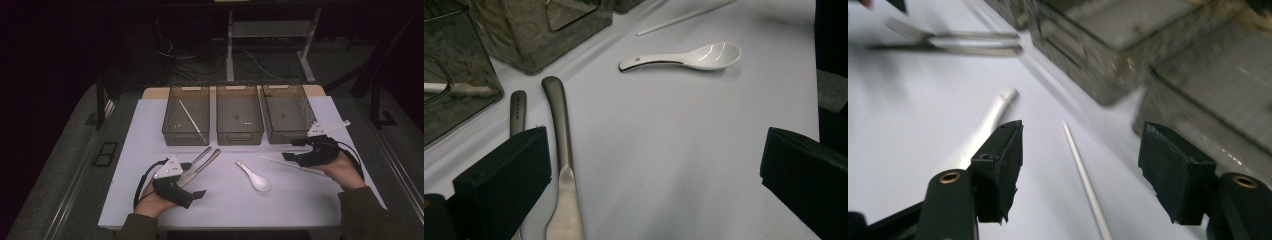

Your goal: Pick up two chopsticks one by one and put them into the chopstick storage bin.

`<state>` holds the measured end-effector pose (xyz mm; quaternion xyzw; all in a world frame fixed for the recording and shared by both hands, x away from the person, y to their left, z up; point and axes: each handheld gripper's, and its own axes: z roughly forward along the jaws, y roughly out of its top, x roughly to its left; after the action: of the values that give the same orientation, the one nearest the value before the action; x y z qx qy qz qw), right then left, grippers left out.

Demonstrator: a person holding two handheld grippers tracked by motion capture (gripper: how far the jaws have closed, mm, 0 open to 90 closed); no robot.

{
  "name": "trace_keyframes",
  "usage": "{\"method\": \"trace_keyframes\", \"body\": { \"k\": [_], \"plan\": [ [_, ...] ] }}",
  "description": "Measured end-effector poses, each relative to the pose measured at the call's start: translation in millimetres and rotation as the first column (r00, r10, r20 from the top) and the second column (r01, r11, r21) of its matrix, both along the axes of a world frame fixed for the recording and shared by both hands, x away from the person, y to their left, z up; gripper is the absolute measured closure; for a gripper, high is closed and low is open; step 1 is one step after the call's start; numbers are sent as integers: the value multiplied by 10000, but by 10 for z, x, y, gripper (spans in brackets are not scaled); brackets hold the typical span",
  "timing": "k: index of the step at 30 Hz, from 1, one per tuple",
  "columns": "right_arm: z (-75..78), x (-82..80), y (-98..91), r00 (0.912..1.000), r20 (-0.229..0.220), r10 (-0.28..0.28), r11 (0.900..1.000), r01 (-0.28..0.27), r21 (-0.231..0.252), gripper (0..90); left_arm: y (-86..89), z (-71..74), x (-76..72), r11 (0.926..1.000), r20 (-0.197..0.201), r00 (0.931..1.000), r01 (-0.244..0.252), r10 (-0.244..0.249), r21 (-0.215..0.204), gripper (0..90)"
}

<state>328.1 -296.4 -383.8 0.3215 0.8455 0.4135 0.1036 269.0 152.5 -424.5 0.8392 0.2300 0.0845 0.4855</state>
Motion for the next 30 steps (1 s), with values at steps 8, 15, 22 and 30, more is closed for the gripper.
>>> {"method": "trace_keyframes", "body": {
  "k": [8, 15, 22, 30],
  "plan": [
    [-150, -95, -327, 9977, -522, -443, 9980, 419, -465, 410, 6, 3, -2, 10000, 2, 10000, -31, 31, -35, 0],
    [-267, -139, -488, 9930, -978, -659, 9924, 550, -1102, 455, 10, 10, -11, 10000, 21, 10000, -49, 49, -55, 0],
    [-377, -125, -631, 9880, -1374, -712, 9872, 501, -1511, 602, 15, 11, -9, 10000, 36, 10000, -16, 16, -9, 0],
    [-489, -94, -666, 9840, -1679, -602, 9773, 239, -2104, 718, 12, 4, -4, 10000, 6, 10000, -33, 33, -25, 0]
  ]
}}
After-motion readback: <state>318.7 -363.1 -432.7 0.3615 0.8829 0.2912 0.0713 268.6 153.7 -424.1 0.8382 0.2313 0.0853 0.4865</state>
